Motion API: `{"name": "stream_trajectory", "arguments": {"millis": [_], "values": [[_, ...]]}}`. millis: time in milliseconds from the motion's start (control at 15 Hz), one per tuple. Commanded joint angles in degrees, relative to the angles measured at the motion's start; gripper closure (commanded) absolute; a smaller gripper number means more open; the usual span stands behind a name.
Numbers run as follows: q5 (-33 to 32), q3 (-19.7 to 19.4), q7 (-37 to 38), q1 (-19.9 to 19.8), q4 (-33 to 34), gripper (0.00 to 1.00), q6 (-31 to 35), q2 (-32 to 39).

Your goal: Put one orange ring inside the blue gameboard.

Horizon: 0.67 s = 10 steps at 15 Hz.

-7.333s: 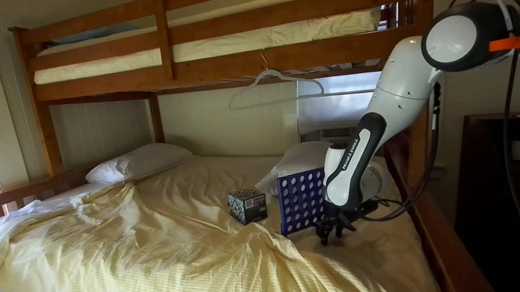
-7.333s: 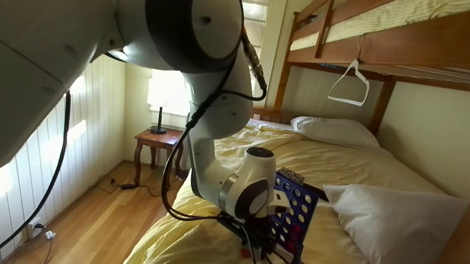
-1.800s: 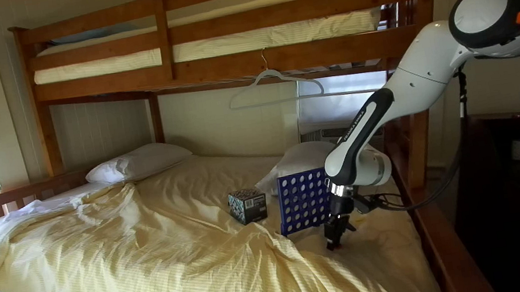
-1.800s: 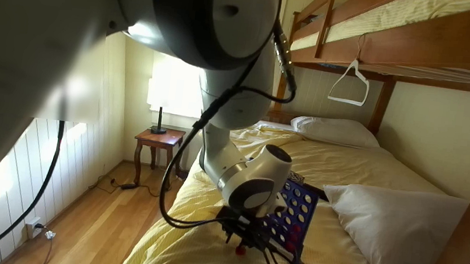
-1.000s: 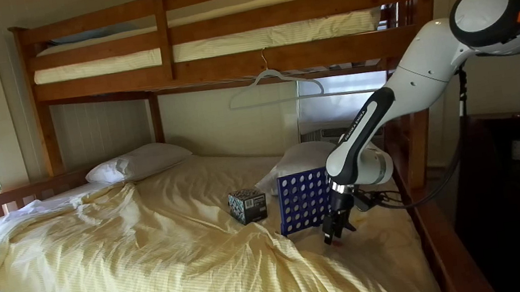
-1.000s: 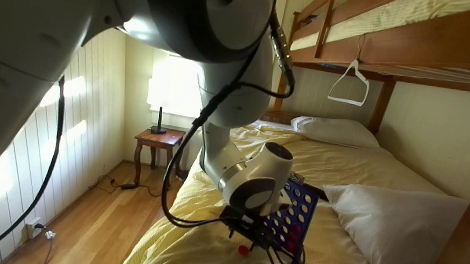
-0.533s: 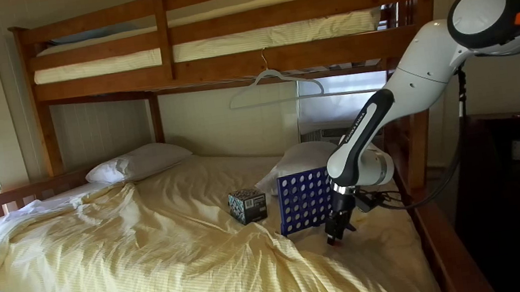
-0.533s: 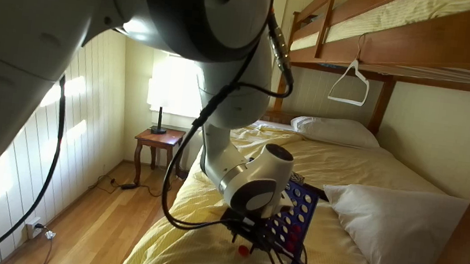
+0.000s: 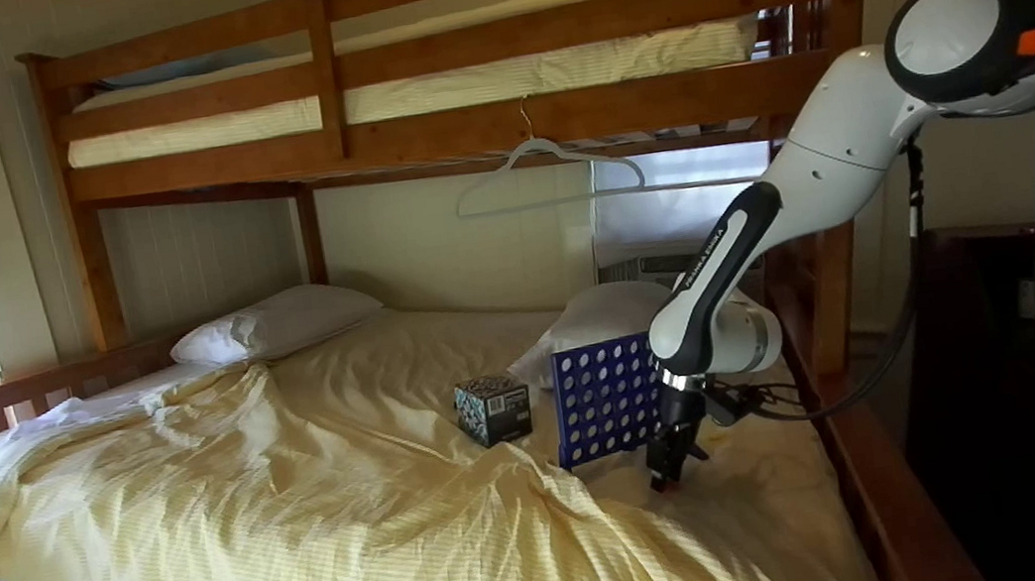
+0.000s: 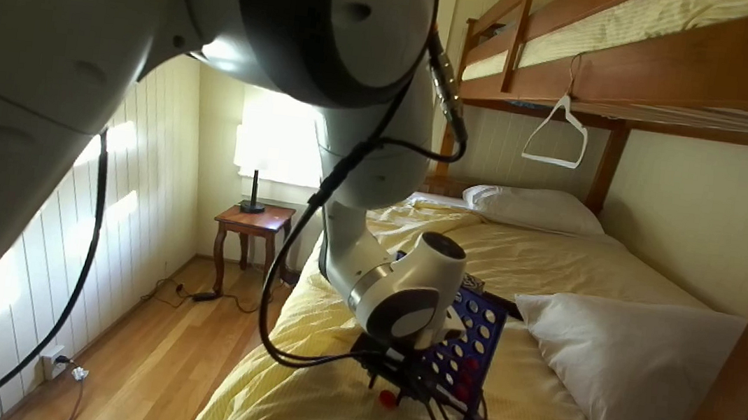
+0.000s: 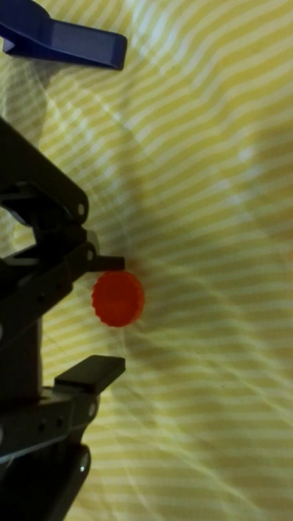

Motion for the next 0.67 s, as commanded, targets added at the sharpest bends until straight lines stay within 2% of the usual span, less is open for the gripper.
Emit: {"name": "stream_trajectory", "arguments": {"millis": [0,400,600], "values": [[-0.9,-0.5,0.5,0.7,1.8,0.41,0.3,1.6],[-1.0,-0.5,0.6,0.8,2.7,0.4,0.4,2.4],[-1.2,-0.6,0.6,0.9,2.8,0.43,0.4,2.6]]}}
